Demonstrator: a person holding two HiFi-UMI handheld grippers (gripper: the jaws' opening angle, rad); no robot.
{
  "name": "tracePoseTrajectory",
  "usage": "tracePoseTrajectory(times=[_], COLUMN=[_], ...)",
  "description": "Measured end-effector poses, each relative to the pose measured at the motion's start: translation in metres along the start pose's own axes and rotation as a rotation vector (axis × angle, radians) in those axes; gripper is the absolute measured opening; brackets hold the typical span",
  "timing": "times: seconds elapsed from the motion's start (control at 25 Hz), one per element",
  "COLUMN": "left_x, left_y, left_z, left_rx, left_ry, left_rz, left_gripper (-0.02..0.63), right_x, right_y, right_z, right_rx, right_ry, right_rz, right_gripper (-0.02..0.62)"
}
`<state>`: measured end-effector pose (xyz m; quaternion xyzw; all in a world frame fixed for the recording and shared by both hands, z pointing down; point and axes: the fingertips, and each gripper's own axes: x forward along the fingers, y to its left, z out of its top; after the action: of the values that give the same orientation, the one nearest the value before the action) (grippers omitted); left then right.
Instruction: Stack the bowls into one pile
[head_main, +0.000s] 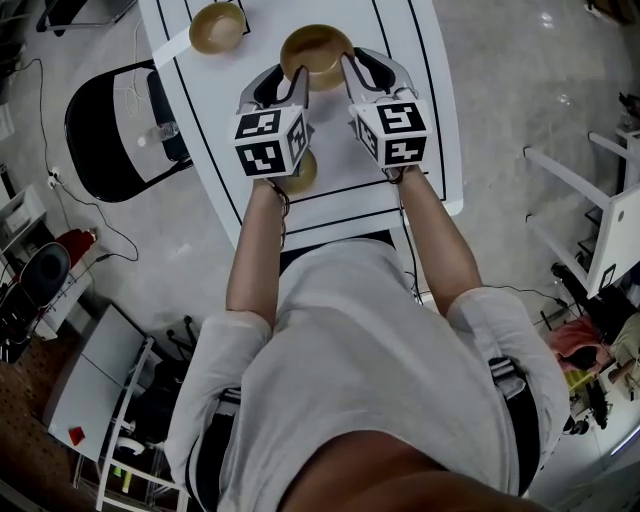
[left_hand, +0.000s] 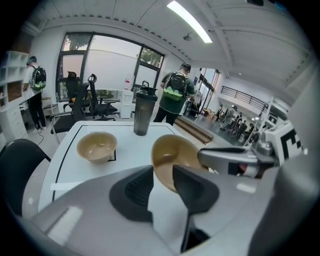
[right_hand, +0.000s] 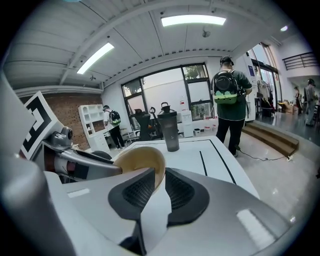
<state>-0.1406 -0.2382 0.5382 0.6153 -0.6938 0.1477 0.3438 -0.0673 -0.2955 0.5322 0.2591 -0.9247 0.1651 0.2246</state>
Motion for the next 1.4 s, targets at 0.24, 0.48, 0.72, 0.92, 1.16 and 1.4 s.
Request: tracePoseTrajectory(times=[0.24,0.48,0.72,0.92,1.16,1.4], left_x=[-0.033,-0.061,-0.096,-0.131,-0.160,-0.184], left_y=[0.002,-0.003,0.002,0.013,0.017,0.021], left_z=[-0.015,-0.026,-0.049,-0.068,-0.097,-0.124], left_rx=[0.002,0.012,0.050,0.053,0.067,0.082], left_ry=[-0.007,-0.024,-0.008,-0.007,0.002,0.009], left_rz=[-0.003,-0.011,-0.020,-0.020,-0.029,-0.047], left_gripper=[0.120,0.120,0.118,0.120,0.120,0.120], right_x=[-0.024,-0.050,-0.069,-0.085,-0.106,-0.122], right_y=[0.030,0.052,0.086,0.122,0.153,0.180], right_z=[-0.004,-0.014,-0.024,-0.032,-0.056,-0.078], right_rx=[-0.016,-0.022,-0.070,-0.093,-0.087,-0.079], right_ry=[-0.007,-0.008,0.003,0.011,0.021,0.026], right_rz=[-0.008,-0.010,0.006,0.004,-0.014,-0.041], right_gripper=[0.061,0.063,0.063,0.064,0.066,0.067])
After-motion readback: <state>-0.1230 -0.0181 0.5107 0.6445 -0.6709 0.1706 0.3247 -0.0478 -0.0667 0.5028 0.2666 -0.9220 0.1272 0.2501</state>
